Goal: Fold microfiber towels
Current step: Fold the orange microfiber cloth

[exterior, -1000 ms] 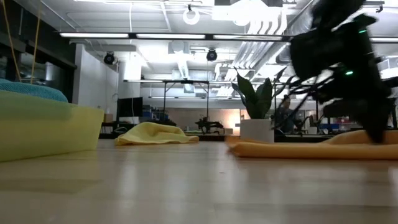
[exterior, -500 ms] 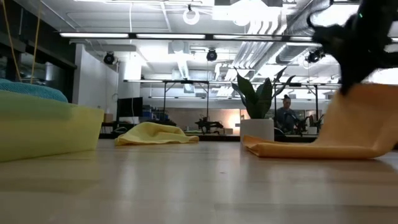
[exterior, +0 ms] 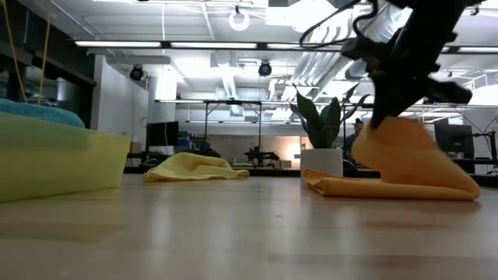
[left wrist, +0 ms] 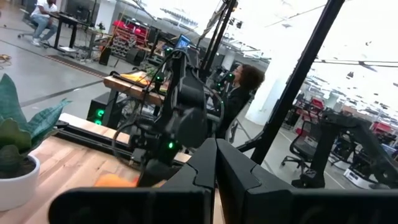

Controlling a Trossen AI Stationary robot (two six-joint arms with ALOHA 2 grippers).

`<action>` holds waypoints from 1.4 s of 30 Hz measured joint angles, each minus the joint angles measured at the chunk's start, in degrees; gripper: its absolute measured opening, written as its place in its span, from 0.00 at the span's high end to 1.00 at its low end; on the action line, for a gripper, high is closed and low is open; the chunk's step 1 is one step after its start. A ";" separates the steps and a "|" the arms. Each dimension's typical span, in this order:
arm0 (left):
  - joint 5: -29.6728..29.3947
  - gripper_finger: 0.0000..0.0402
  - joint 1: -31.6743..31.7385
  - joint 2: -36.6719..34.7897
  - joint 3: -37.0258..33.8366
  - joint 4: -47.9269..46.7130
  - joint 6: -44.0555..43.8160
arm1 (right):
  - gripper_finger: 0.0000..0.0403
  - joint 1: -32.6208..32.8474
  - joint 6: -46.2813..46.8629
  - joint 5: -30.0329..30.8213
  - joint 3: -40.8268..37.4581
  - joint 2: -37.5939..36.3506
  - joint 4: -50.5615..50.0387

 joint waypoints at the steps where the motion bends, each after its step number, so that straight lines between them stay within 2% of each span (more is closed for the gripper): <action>1: 0.00 1.00 0.00 -0.01 0.00 0.00 -0.04 | 1.00 0.00 1.00 0.22 0.00 1.51 1.25; 7: 0.02 1.00 0.00 -0.01 0.00 0.00 -0.04 | 1.00 0.00 6.62 2.48 0.00 7.88 8.80; 14: 0.02 1.00 0.00 -0.01 0.00 0.00 0.03 | 0.98 0.00 7.11 1.61 0.00 11.03 13.86; 17: 0.02 1.00 0.00 -0.01 0.00 0.00 0.18 | 0.91 0.00 7.07 1.58 0.00 11.29 16.03; 23: 0.03 1.00 0.00 0.01 0.00 -0.02 0.18 | 0.66 0.00 6.72 1.71 0.00 11.04 20.26; 26: 0.04 1.00 0.00 0.01 0.00 -0.03 0.19 | 0.56 0.00 2.88 3.65 0.00 8.87 22.62; 29: 0.04 1.00 0.00 -0.01 0.00 -0.02 0.19 | 0.49 -0.15 -3.76 6.14 0.02 4.92 22.98; 34: 0.04 1.00 0.00 0.01 0.00 -0.04 0.18 | 0.47 -0.42 -14.40 6.61 0.07 -3.58 17.37; 38: 0.04 1.00 0.00 0.01 0.00 -0.04 0.16 | 0.47 -0.35 -13.37 5.44 0.07 -7.24 4.28; 42: -0.17 1.00 0.00 0.00 0.00 -0.04 0.02 | 0.47 -0.70 -10.39 2.63 -0.05 -6.53 -6.61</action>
